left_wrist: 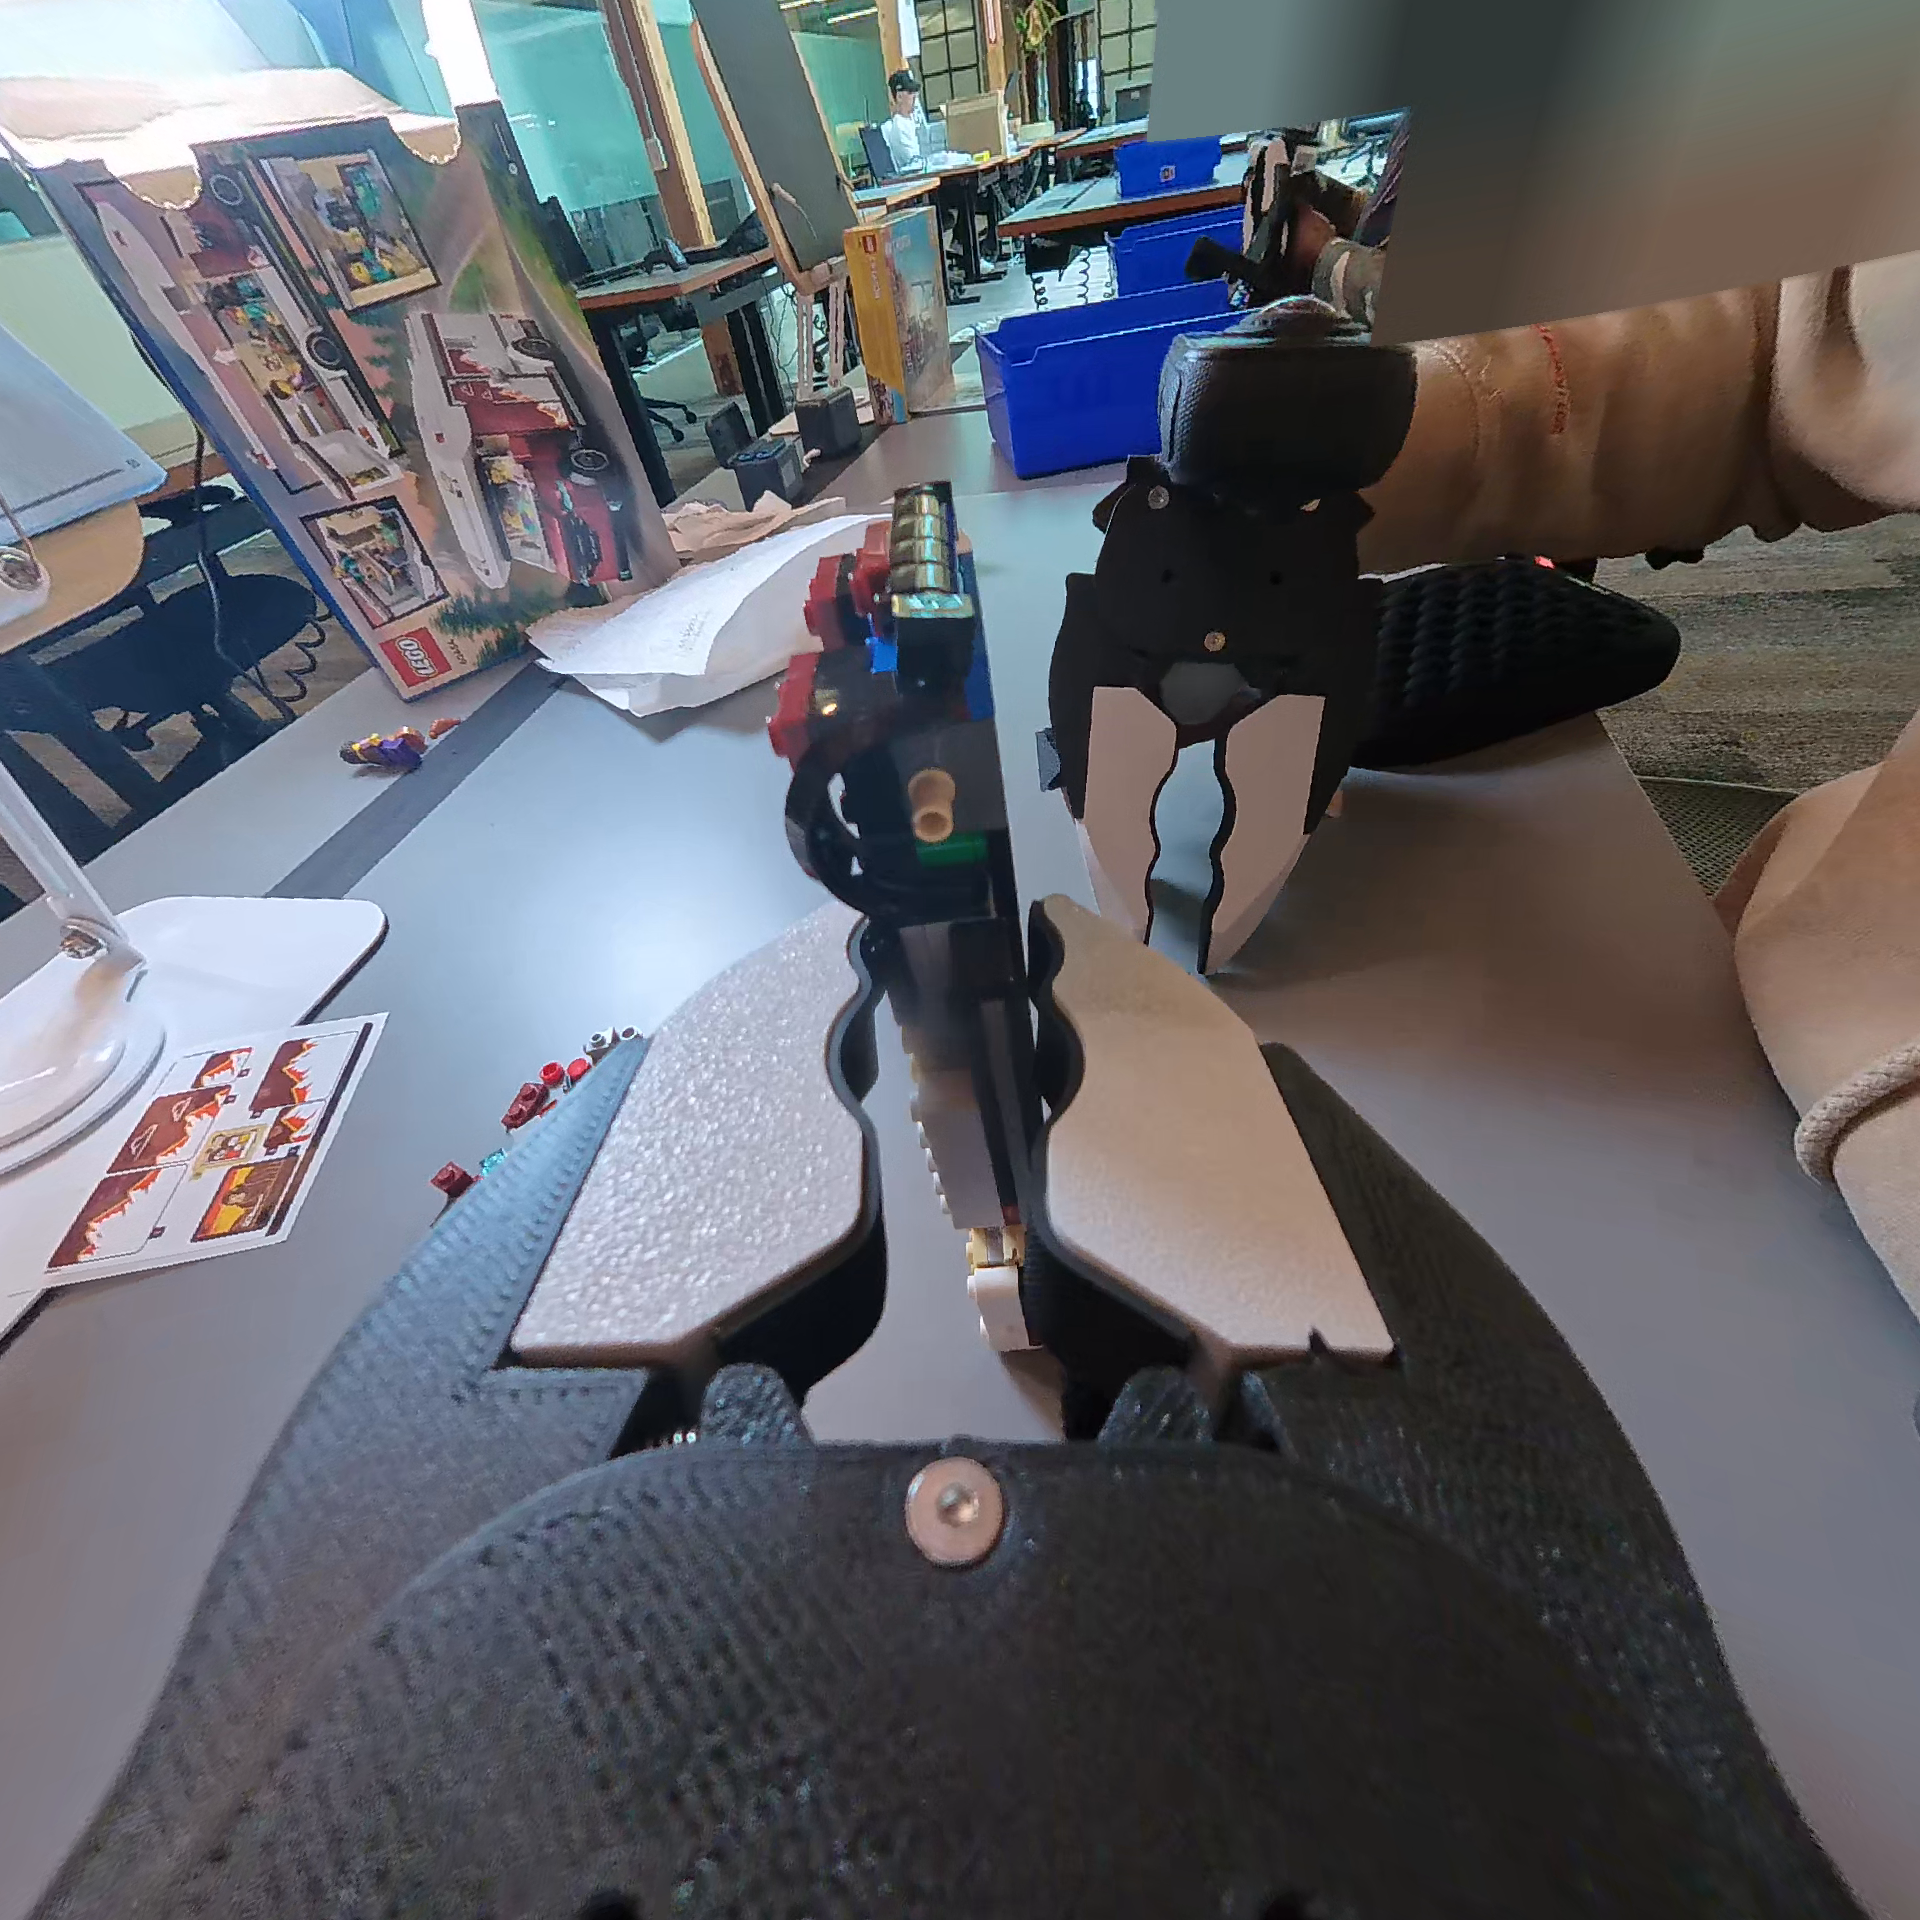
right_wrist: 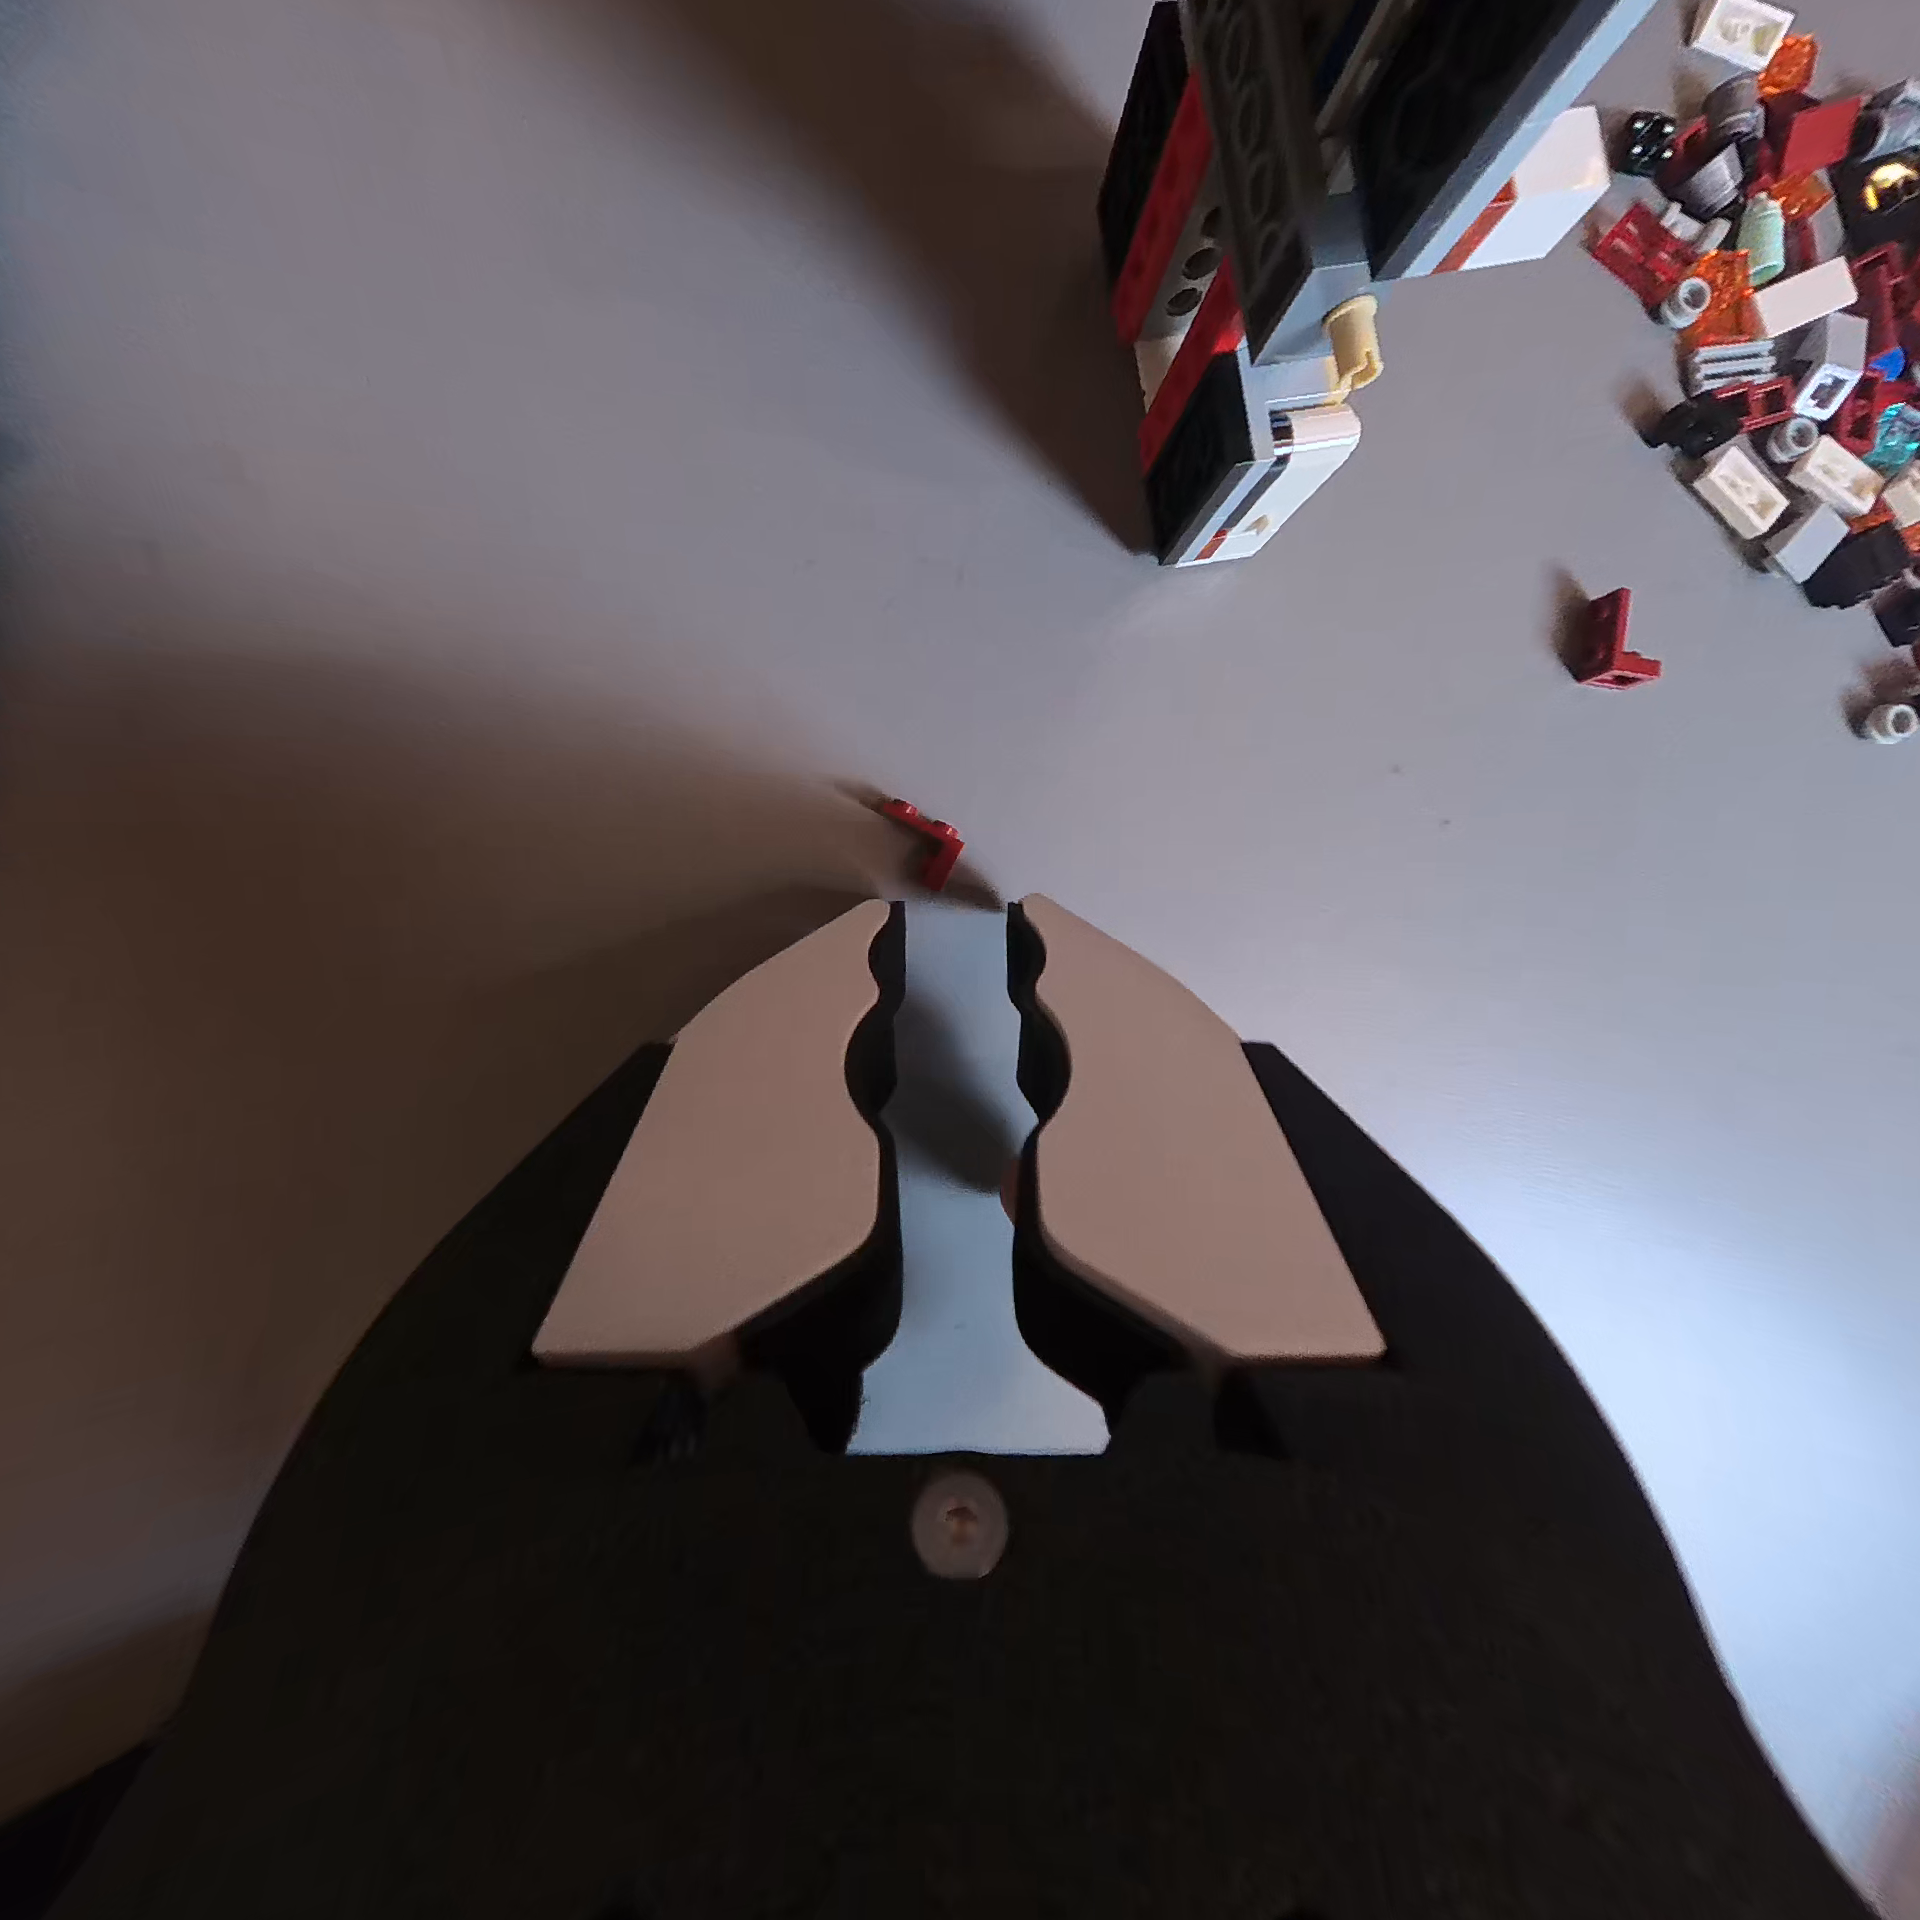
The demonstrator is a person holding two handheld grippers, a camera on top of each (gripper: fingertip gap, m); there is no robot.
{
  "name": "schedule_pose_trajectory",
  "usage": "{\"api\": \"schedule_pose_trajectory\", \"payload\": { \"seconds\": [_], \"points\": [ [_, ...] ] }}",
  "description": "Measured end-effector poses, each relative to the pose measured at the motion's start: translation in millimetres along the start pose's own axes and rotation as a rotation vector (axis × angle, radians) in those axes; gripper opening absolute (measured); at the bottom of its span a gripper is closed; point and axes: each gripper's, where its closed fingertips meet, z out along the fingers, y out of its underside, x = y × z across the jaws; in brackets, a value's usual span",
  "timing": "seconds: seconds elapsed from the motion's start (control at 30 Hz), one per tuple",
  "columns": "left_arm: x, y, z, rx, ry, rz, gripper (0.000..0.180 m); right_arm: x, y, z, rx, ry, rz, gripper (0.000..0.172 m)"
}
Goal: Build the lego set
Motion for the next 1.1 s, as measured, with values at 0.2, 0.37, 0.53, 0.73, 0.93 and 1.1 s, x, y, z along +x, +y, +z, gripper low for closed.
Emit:
{"api": "schedule_pose_trajectory", "payload": {
  "seconds": [0.2,0.37,0.53,0.73,0.93,1.1],
  "points": [
    [-0.9,0.5,-0.4,-0.002,-0.008,0.004,0.026,-4.9,-0.4,0.0,-0.009,0.006,0.006,0.018],
    [0.0,0.5,-0.7,-0.003,-0.007,0.013,0.027,-16.2,-1.0,-2.6,0.003,-0.022,0.019,0.017],
    [-0.5,0.6,-1.2,0.001,-0.007,0.010,0.026,-8.0,-3.7,0.3,0.019,-0.014,0.082,0.010],
    [-1.1,0.9,-1.9,0.000,-0.008,0.011,0.027,-41.7,-27.5,-2.4,0.116,-0.151,0.015,0.005],
    [-0.7,0.9,-2.3,0.000,-0.005,0.015,0.027,-6.8,-15.5,-1.5,0.073,-0.030,0.052,0.000],
    [-0.5,0.9,-2.5,0.001,-0.005,0.015,0.027,-25.1,-20.1,6.7,0.051,-0.101,-0.007,0.003]
  ]
}}
